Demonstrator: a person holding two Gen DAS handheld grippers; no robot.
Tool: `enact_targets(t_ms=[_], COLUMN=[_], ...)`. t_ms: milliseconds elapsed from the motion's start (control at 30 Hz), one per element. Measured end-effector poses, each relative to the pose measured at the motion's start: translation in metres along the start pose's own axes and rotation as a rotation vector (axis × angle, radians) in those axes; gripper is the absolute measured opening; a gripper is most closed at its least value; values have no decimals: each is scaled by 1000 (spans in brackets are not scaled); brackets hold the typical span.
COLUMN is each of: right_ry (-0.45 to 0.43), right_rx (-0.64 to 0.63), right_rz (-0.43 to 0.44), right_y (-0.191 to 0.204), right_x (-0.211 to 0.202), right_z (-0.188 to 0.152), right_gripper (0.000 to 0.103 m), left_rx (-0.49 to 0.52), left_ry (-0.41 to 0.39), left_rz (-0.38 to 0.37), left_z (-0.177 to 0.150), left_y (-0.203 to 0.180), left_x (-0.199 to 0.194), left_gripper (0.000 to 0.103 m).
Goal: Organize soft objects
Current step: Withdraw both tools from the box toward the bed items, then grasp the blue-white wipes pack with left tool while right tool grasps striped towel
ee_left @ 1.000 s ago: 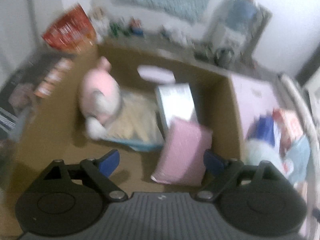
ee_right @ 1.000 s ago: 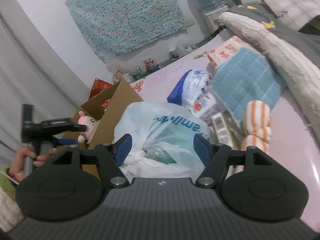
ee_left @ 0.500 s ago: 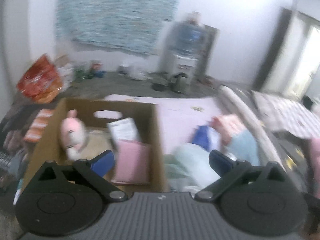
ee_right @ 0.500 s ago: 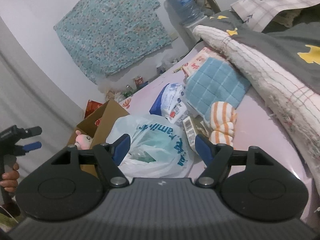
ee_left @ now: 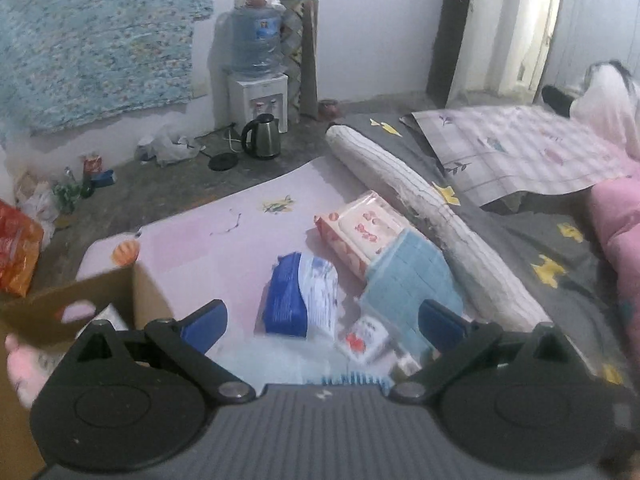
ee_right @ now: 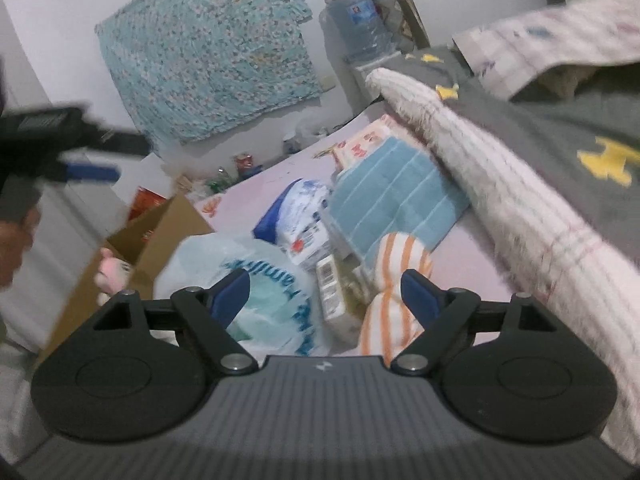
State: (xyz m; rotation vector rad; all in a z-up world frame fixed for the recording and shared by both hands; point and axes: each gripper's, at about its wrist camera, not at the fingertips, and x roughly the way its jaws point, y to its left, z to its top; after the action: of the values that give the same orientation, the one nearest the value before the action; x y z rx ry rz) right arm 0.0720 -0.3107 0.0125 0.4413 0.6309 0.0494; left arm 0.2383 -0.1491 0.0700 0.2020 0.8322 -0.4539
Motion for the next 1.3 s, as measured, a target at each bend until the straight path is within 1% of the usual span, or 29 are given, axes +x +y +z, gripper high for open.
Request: enact_targets(t_ms=[67, 133, 233, 300, 400, 533, 667, 800, 867, 933, 967, 1067, 1167, 1233, 1300], right_ry=[1, 7, 23, 33, 39, 41, 44, 50, 54, 56, 58, 57, 57, 61, 59], right_rx=[-9, -16, -2, 12, 33, 43, 50, 57, 61, 66, 69, 87, 92, 96, 93], right_rz=[-6, -18, -20, -24, -23, -12, -10, -21, -29, -36, -40, -33, -41, -42, -40], right_y=[-3, -7, -17, -24, -33, -40, -46, -51, -55, -58, -59, -65, -69, -70, -71], right_x=[10, 19, 32, 38, 45, 49, 50, 51, 52, 53, 53, 49, 48, 48, 48], right_z=[2, 3, 3, 3, 3, 5, 6, 3, 2, 2, 2, 1, -1, -1, -1], right_gripper=[83, 83, 83, 83, 83, 83, 83, 83, 83, 83, 83, 83, 83, 83, 83], left_rx=[18, 17, -2, -12, -13, 15, 50, 30, -7, -46, -61, -79, -77, -100, -128], left_ry=[22, 63, 155, 221, 299, 392, 447, 501, 490, 494, 481, 473, 452, 422, 389], left_rz=[14, 27, 22, 17, 24, 21, 62, 72, 53, 52, 60, 59, 63, 73, 59], left_z=[10, 20, 32, 34, 33, 30, 22, 13, 14, 16, 16, 17, 15, 18, 23], left_y=[-1, -1, 4, 6, 9, 7, 7, 11, 17, 23, 24, 27, 25, 26, 28], left_x=[24, 51, 98, 131, 173, 220, 253, 279, 281, 282, 280, 274, 269, 265, 258], left_gripper=[102, 102, 102, 102, 102, 102, 102, 103, 102, 99, 93, 83, 80, 78, 77])
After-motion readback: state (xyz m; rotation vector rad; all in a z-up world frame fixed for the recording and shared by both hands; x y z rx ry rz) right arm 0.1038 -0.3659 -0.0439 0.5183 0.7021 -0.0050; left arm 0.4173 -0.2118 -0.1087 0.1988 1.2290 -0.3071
